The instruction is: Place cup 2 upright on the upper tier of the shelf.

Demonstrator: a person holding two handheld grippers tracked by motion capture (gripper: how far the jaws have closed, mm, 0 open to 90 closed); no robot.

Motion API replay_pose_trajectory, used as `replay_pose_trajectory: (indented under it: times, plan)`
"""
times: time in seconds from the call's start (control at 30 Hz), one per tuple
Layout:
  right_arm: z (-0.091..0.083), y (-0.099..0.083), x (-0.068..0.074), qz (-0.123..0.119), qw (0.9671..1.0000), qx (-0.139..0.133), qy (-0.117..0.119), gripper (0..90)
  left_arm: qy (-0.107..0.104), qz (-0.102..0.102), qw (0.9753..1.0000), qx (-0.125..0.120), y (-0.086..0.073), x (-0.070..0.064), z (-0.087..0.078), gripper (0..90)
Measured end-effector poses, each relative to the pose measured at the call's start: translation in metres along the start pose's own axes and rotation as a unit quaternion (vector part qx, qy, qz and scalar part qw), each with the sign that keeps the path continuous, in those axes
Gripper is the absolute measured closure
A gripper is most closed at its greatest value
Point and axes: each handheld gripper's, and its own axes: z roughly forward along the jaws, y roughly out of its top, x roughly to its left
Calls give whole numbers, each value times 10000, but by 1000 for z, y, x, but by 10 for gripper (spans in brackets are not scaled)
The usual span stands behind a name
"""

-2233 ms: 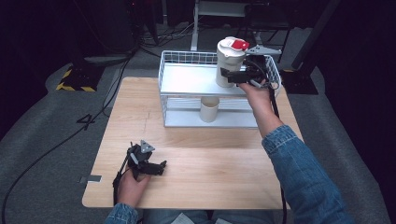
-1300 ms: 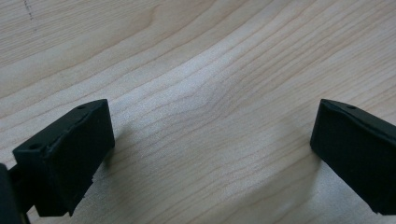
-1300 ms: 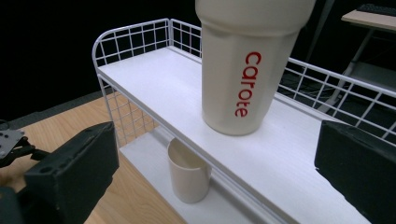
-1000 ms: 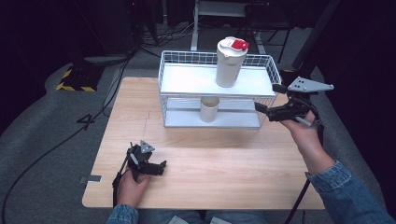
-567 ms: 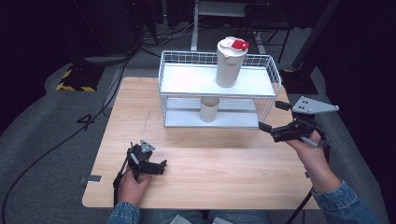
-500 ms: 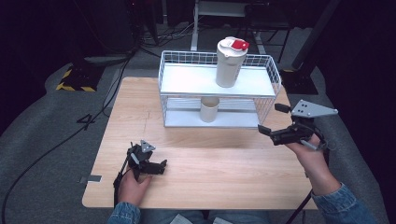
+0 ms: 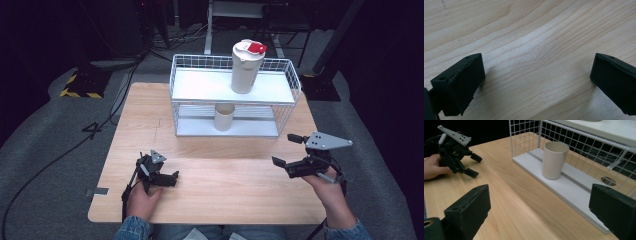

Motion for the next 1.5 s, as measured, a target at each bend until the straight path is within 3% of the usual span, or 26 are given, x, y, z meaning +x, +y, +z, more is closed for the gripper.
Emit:
replay_pose_trajectory:
  times: [0.17,0.2,0.27,0.5,0.57,0.7,0.97,1.0,1.13,1.23,1.5]
  plan:
    - [4,-15,6,114,9999,11,73,40,-17,-8,10000,2,0,0,0,1]
    - [5,-22,7,327,9993,-18,190,41,-16,-1,10000,15,0,0,0,1]
    - [5,-26,7,393,9990,-67,214,43,-23,-5,10000,15,1,0,0,2]
    - [15,-45,11,452,9988,176,101,43,-23,-6,10000,17,1,0,0,2]
    - [19,-54,12,442,9985,321,2,43,-23,-7,10000,17,1,0,0,2]
    - [21,-62,11,530,9979,361,-26,42,-24,-6,10000,14,1,1,0,2]
    - [30,-84,10,660,9954,575,-378,41,-27,-9,10000,13,1,1,0,4]
    - [32,-89,10,661,9946,599,-537,41,-26,-7,10000,14,1,1,0,4]
    - [35,-97,10,697,9938,653,-567,38,-27,-8,10000,13,1,1,0,4]
    - [38,-106,11,592,9929,728,-735,35,-26,-8,10000,14,1,1,0,4]
    - [44,-118,14,592,9918,829,-770,35,-25,-9,10000,13,1,1,0,4]
